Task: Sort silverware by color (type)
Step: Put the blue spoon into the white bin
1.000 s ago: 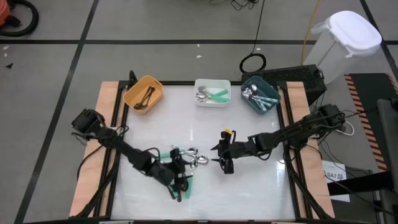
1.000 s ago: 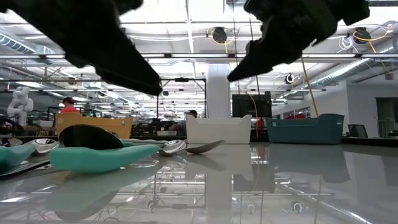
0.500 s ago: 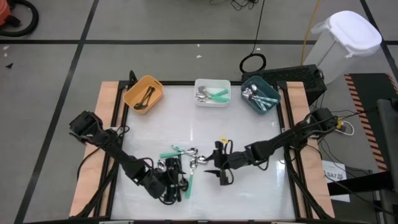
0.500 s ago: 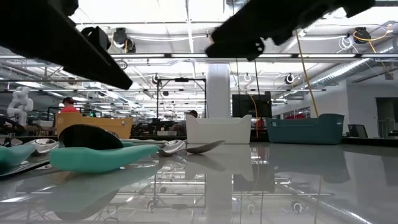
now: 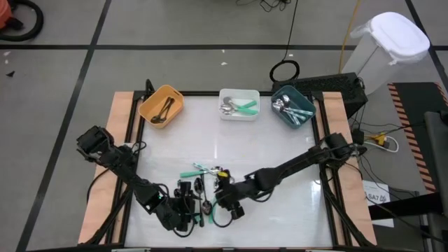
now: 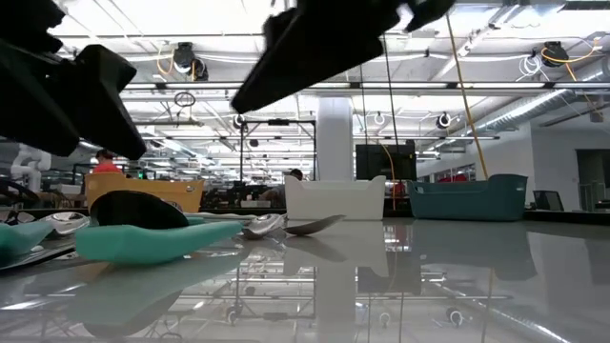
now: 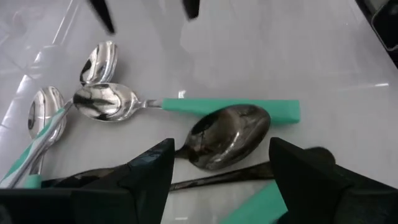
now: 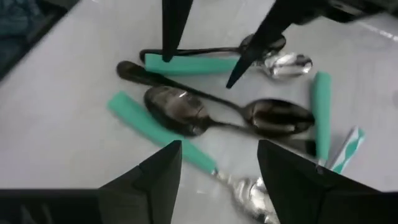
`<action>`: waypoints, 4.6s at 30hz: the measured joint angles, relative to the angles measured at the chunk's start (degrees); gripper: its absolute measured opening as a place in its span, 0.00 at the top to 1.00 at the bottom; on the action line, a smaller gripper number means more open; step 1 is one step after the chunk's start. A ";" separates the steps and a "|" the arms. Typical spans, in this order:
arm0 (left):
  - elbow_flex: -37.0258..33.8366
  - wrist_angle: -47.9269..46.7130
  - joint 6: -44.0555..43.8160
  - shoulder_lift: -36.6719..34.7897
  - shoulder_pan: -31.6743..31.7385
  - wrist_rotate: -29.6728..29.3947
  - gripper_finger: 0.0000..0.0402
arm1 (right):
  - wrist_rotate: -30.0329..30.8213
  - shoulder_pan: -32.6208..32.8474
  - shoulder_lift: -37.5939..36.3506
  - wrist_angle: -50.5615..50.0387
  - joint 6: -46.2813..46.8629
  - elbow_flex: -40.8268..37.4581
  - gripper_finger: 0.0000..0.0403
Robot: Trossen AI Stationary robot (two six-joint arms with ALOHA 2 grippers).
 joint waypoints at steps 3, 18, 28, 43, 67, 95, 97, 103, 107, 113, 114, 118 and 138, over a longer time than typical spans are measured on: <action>0.00 -0.97 -0.06 0.00 -0.52 0.00 0.35 | -0.08 0.00 3.11 -0.28 -4.20 2.60 0.49; 0.00 -3.70 -0.22 0.00 -1.62 0.09 0.35 | -9.25 -3.28 8.77 -0.39 -10.42 3.96 0.49; 0.00 -3.81 -0.02 0.00 -1.57 0.09 0.35 | -10.61 -5.30 10.21 -2.95 -15.35 3.96 0.55; 0.00 -3.53 0.02 0.00 0.55 0.01 0.35 | -11.50 -5.35 10.16 -5.87 -21.58 3.96 0.72; 0.00 -1.57 10.14 0.00 10.12 -0.06 0.35 | -15.13 -4.39 4.86 -20.39 -14.40 3.84 0.99; 0.02 14.89 23.72 0.00 15.33 2.06 0.35 | -2.96 3.15 -16.99 -12.16 -3.89 -14.52 1.00; 0.02 16.89 24.11 0.00 15.62 2.90 0.35 | -2.41 3.48 -20.38 -3.48 -4.04 -19.85 1.00; 0.02 23.77 27.21 0.00 16.14 3.35 0.35 | -2.59 3.22 -26.89 30.68 -8.86 -35.96 1.00; 0.02 30.63 31.05 0.00 16.53 2.81 0.35 | 1.30 2.00 -27.08 48.99 -10.87 -42.69 1.00; 0.04 35.59 33.73 0.00 18.30 2.55 0.35 | 5.08 0.75 -27.02 53.28 -11.91 -43.73 1.00; 0.04 35.41 33.73 0.02 18.55 2.54 0.35 | 4.97 0.78 -27.02 54.49 -12.44 -43.73 1.00; 0.04 39.81 34.37 2.43 19.49 2.47 0.35 | 4.70 0.37 -27.04 59.32 -13.56 -43.73 1.00; 0.04 53.90 43.56 6.10 18.70 -3.96 0.59 | 4.52 -0.49 -24.66 69.67 -7.81 -43.73 1.00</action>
